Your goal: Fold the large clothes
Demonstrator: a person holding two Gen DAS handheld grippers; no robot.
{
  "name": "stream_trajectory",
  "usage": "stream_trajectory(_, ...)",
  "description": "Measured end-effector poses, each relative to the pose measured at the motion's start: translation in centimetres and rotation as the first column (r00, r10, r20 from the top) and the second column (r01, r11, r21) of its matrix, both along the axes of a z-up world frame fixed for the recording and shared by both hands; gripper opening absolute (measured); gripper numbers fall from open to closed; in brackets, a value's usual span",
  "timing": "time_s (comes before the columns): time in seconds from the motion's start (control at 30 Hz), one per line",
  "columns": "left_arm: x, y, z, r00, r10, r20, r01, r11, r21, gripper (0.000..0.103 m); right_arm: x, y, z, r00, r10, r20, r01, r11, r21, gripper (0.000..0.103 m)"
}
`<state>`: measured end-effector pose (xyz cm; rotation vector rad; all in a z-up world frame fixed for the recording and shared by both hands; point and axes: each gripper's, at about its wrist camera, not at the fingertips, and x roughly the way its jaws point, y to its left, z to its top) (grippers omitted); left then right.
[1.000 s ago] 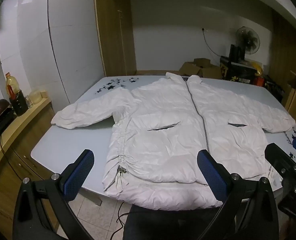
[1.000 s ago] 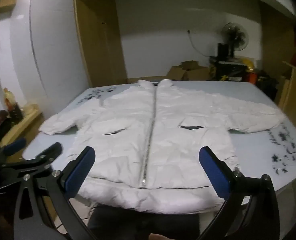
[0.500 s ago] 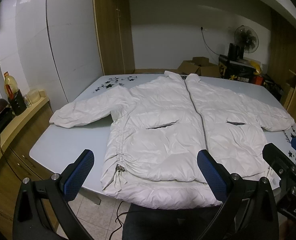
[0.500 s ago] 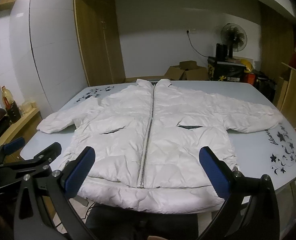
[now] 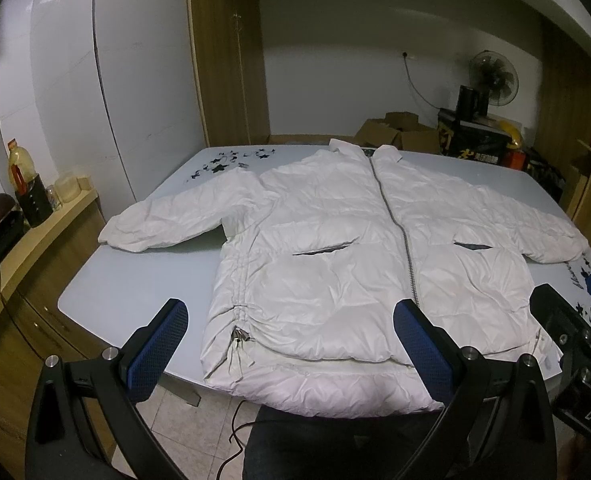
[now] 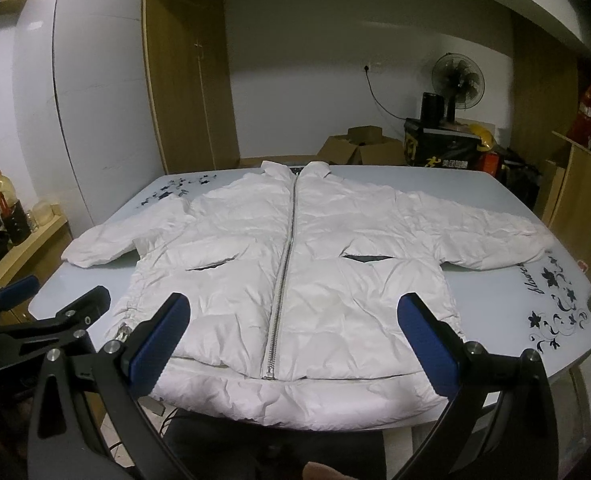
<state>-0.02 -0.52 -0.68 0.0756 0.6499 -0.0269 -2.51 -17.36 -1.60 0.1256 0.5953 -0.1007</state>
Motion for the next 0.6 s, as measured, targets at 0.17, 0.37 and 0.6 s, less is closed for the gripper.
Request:
stream_trajectory(0.17, 0.19, 0.21, -0.23, 1.0, 0.0, -0.018, 0.0, 1.0, -0.001, 0.103, -0.02, -0.25, -0.19, 1.0, -0.004, -0.006, 0.004, 1.0, 0.005, 0.103)
stream_trajectory(0.37, 0.39, 0.47, -0.28, 1.0, 0.003, 0.006, -0.003, 1.0, -0.006, 0.103, -0.05, -0.53, -0.43, 1.0, -0.004, -0.009, 0.004, 1.0, 0.008, 0.103)
stream_trajectory(0.6, 0.47, 0.45, -0.34, 1.0, 0.001, -0.003, -0.001, 1.0, -0.009, 0.103, 0.12, -0.44, -0.53, 1.0, 0.003, -0.015, -0.003, 1.0, 0.005, 0.103)
